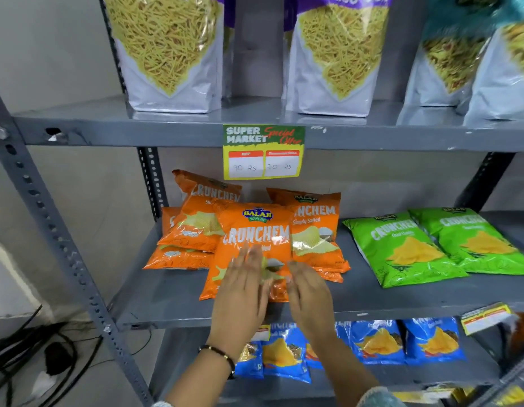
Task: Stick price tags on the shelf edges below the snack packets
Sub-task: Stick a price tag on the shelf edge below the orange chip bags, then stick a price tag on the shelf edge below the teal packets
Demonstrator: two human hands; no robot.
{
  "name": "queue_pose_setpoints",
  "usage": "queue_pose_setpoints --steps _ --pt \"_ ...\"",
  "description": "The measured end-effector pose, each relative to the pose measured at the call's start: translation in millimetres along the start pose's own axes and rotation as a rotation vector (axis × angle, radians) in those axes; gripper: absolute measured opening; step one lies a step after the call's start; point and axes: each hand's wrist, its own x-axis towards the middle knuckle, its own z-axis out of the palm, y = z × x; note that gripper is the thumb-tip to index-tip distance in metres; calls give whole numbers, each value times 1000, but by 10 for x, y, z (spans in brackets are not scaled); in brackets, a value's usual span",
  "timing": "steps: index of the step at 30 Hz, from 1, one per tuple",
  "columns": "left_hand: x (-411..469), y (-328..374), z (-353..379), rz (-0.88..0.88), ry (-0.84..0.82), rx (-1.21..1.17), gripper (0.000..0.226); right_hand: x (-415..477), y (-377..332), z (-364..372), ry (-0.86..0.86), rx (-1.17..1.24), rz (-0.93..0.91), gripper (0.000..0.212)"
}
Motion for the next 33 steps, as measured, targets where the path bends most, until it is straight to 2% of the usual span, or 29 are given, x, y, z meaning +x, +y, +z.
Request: queue_pose_setpoints --steps 5,8,13,18,25,30,33 --pt "665 465 -156 250 64 98 65 609 66 -787 274 -259 -221 51" --pt "1032 778 -189 365 130 157 68 868 143 -1256 382 -434 -230 60" --pt "1656 1417 -217 404 236 263 73 1156 501 -1981 526 -546 -208 62" --pt "2030 2144 -42 403 326 265 75 1294 1024 -2710 660 -555 -197 61" --pt "2257 3225 493 319 355 251 72 1343 1857 -3617 638 -508 -281 62" --pt "2453 3865 905 300 360 213 73 1316 2548 -4175 632 -431 -260 60" --pt "2534 4191 1163 312 338 172 72 1268 2945 -4415 609 -331 -248 45"
